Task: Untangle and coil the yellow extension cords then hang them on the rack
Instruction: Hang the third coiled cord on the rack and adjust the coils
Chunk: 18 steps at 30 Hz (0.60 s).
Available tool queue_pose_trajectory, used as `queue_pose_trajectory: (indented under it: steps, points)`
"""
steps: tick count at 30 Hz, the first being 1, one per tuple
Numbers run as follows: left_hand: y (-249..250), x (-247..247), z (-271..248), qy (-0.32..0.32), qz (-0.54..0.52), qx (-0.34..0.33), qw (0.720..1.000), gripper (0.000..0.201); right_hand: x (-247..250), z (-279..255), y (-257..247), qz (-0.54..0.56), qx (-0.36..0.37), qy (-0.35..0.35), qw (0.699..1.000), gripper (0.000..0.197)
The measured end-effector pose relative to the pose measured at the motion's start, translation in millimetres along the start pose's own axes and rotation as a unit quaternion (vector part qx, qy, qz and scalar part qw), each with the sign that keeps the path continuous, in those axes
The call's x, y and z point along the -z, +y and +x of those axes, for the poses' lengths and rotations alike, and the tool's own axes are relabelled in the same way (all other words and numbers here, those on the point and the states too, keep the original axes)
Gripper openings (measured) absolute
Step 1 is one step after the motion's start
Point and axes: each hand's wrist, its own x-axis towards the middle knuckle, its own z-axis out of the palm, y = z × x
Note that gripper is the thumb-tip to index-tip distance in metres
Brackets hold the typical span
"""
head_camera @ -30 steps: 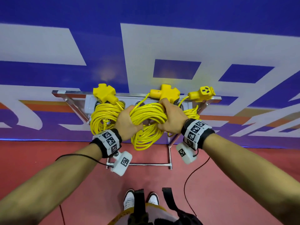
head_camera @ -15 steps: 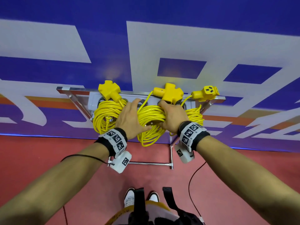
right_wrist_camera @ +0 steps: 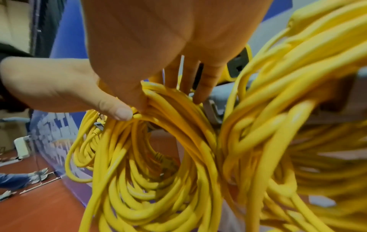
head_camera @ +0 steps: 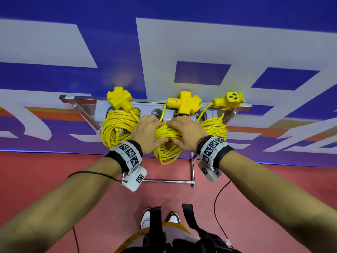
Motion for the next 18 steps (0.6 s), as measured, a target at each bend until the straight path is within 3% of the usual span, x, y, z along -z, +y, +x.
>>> queue_pose_trajectory:
  steps: [5, 10, 13, 18]
  points:
    - [-3, 9, 5, -0.042, 0.038, -0.030, 0.998, 0.061, -1, 7, 5, 0.008, 0.020, -0.015, 1.000, 0.051]
    - [-9, 8, 3, -0.014, 0.049, -0.070, 0.996, 0.059, 4, 6, 11, 0.031, 0.002, -0.037, 0.999, 0.059]
    - [-7, 9, 6, -0.018, 0.066, -0.083, 0.994, 0.066, 7, 2, 10, 0.033, -0.022, -0.003, 0.999, 0.064]
    - [-5, 6, 7, 0.005, 0.058, -0.059, 0.997, 0.059, 0, 4, 6, -0.022, -0.009, 0.013, 1.000, 0.038]
